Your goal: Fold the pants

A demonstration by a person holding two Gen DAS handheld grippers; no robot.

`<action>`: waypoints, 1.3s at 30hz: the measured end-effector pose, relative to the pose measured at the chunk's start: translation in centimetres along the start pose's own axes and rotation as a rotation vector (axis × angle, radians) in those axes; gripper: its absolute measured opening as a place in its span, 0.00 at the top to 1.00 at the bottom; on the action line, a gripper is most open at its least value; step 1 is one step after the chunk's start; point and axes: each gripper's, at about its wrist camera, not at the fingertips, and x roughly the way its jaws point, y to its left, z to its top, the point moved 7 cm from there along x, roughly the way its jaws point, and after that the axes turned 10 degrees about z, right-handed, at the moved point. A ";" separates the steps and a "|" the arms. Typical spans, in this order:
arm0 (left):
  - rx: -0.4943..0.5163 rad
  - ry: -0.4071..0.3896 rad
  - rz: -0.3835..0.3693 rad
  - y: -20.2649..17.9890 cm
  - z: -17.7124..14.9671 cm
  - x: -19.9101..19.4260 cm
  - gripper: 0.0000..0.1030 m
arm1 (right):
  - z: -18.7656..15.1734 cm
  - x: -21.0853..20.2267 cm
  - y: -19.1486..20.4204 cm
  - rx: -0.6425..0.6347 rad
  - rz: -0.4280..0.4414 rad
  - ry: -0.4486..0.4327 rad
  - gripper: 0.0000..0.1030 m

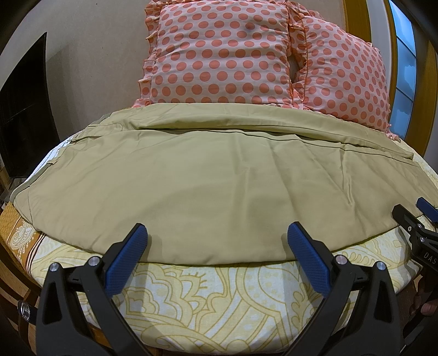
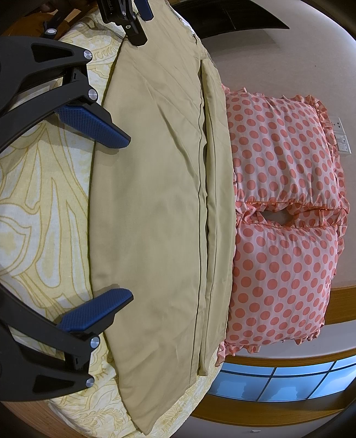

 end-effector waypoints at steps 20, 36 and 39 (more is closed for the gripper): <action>0.000 -0.001 0.000 0.0 0.0 0.0 0.02 | 0.0 0.0 0.1 -0.001 0.000 -0.002 0.01; 0.000 -0.002 0.000 0.0 0.0 0.0 0.02 | 0.0 0.0 0.0 -0.001 0.000 -0.002 0.01; 0.000 -0.002 0.000 0.0 0.0 0.0 0.02 | 0.0 0.0 0.0 -0.001 0.000 -0.003 0.01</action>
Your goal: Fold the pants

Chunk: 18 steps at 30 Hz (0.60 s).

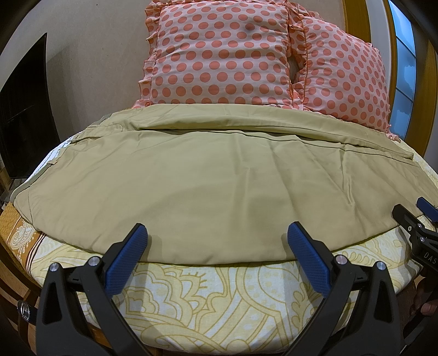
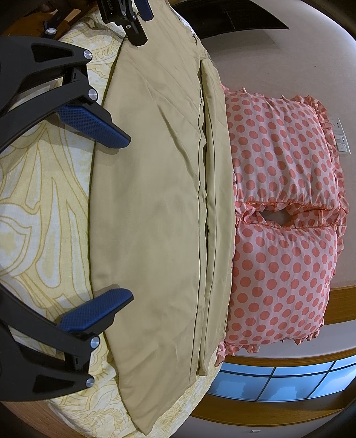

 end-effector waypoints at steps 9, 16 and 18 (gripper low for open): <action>0.006 0.003 -0.005 0.0 0.0 0.0 0.02 | 0.3 0.0 -0.1 -0.008 0.020 0.026 0.01; -0.010 0.053 -0.021 1.0 2.1 0.9 0.02 | 7.9 0.3 -7.3 0.126 -0.012 0.037 0.01; -0.044 0.046 -0.001 2.2 3.4 1.1 0.02 | 10.7 1.8 -10.6 0.223 -0.028 0.072 0.01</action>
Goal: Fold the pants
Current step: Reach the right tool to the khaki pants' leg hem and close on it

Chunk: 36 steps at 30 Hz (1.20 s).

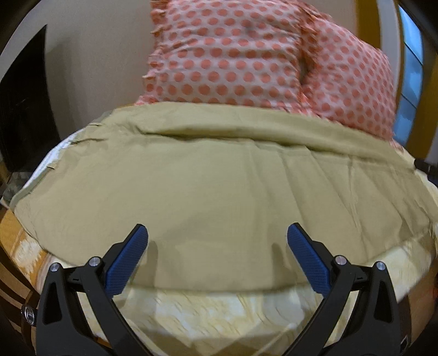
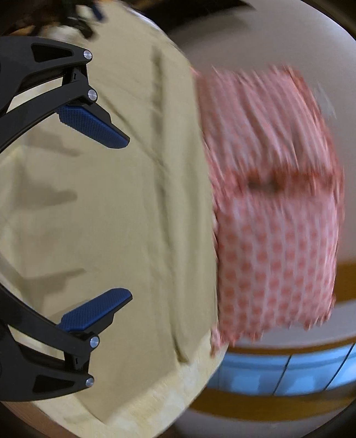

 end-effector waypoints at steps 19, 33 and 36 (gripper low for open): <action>-0.090 0.054 -0.047 1.5 4.7 4.7 0.02 | 12.4 23.6 -17.1 0.331 -0.541 0.188 0.43; -0.246 0.086 -0.130 3.5 4.2 5.2 0.02 | 8.8 14.5 -19.5 0.541 -0.027 -0.147 0.96; -0.261 0.086 -0.146 3.6 4.3 5.1 0.02 | 6.9 8.3 -18.3 0.567 0.130 -0.246 0.96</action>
